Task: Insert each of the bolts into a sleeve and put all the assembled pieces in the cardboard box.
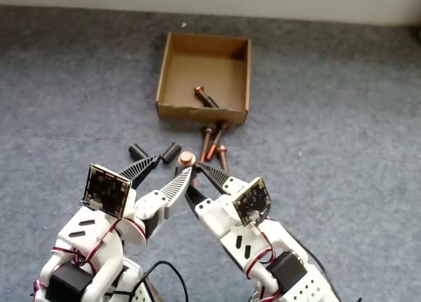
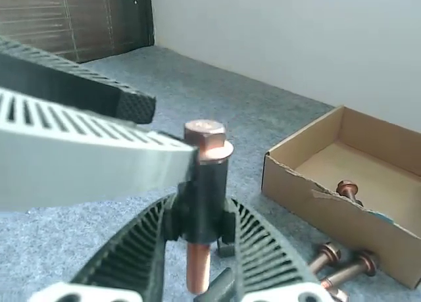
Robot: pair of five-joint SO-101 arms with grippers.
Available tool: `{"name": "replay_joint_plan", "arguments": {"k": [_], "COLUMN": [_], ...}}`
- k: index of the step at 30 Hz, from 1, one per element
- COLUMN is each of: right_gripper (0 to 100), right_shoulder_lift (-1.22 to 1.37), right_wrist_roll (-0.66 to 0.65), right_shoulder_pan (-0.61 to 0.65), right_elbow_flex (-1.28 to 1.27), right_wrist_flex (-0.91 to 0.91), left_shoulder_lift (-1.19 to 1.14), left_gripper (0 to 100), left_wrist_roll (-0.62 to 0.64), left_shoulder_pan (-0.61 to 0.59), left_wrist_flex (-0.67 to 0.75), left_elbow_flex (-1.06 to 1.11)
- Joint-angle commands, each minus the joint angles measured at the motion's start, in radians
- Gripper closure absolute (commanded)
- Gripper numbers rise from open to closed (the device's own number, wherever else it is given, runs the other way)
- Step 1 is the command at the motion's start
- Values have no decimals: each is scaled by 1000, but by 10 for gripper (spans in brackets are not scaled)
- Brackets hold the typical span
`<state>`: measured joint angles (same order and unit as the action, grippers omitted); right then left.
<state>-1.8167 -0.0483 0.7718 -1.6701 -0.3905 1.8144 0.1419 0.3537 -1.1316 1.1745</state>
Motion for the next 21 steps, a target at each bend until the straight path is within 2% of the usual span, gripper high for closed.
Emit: {"name": "replay_joint_plan", "arguments": {"k": [1,7,11,14,15,17,21], "right_gripper": [995,995,995,995,995,995,995], "right_shoulder_lift": [-21,-21,-21,-21,-21,-21,-19], "right_wrist_roll": [0,0,0,2,15,52,63], "right_shoulder_pan": [-59,-101,-150,-183,-193,-220,-271], "right_elbow_flex": [-96,-97,-99,-99,-96,-90,-8], "right_wrist_flex": [30,28,16,-41,-67,-143,-257], "left_shoulder_lift": [-1,1,1,2,2,2,2], "left_gripper": [771,782,880,962,992,989,995], "left_wrist_roll": [8,-28,-31,-143,-190,-250,-264], "left_shoulder_pan": [-2,-10,-10,-19,-35,-91,-268], "left_wrist_flex": [-20,-17,23,95,110,137,212], "left_elbow_flex": [-50,-45,-21,47,74,134,262]}}
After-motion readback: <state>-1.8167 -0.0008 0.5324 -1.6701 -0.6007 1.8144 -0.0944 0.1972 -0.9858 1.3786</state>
